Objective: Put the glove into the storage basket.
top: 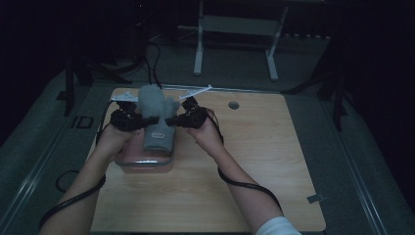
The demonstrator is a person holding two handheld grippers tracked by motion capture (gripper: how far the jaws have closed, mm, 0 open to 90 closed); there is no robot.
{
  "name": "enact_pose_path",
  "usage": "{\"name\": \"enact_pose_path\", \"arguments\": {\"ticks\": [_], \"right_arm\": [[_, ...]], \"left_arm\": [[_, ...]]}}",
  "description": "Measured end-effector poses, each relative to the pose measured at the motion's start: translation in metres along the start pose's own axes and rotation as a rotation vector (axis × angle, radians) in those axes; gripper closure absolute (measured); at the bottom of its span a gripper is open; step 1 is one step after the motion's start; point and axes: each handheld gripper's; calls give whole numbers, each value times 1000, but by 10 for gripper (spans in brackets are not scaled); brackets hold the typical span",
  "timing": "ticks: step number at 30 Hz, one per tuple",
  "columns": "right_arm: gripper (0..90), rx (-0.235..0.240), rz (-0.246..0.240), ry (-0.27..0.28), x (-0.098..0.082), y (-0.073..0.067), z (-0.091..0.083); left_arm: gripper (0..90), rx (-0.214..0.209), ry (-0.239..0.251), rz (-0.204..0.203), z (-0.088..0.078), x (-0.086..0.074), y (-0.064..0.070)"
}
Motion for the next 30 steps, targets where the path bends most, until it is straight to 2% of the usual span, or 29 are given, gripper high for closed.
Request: {"name": "enact_pose_path", "arguments": {"ticks": [3,6,7,10,16,17,20,22,23,24,25,26,27,29,30], "right_arm": [[819,-10,15,-34,-5,3,19],[819,-38,16,-83,-12,7,39],[819,-38,16,-83,-12,7,39],[819,-74,21,-149,-21,11,62],[817,-128,14,-228,-27,12,83],[817,-136,8,-234,-27,11,86],[801,-165,-8,-267,-26,8,93],[753,-196,-18,-285,-24,5,97],[721,-210,-40,-295,-23,4,97],[721,-210,-40,-295,-23,4,97],[686,-209,-56,-301,-22,2,97],[662,-214,-87,-306,-22,0,95],[644,-225,-100,-302,-22,-2,93],[609,-209,-84,-278,-21,-2,86],[595,-218,-92,-269,-20,-3,82]], "left_arm": [[754,8,-16,-44,9,-14,-13],[753,29,-61,-68,22,-26,-25],[752,29,-61,-68,22,-26,-25],[749,59,-113,-78,36,-35,-33],[740,116,-204,-90,51,-40,-39],[738,123,-207,-87,52,-40,-40],[730,167,-259,-88,59,-39,-41],[726,191,-279,-96,63,-39,-42],[722,204,-307,-101,66,-40,-44],[720,204,-307,-101,66,-40,-44],[720,222,-325,-97,70,-39,-44],[711,234,-334,-98,72,-39,-44],[708,243,-347,-95,75,-40,-43],[701,249,-343,-99,77,-40,-44],[694,252,-346,-103,78,-40,-44]]}}
Point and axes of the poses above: each handheld gripper's, and its own axes: z roughly forward along the jaws, x roughly out of its top, y roughly to its right, and after that the axes turned 4 degrees about -z, right-handed
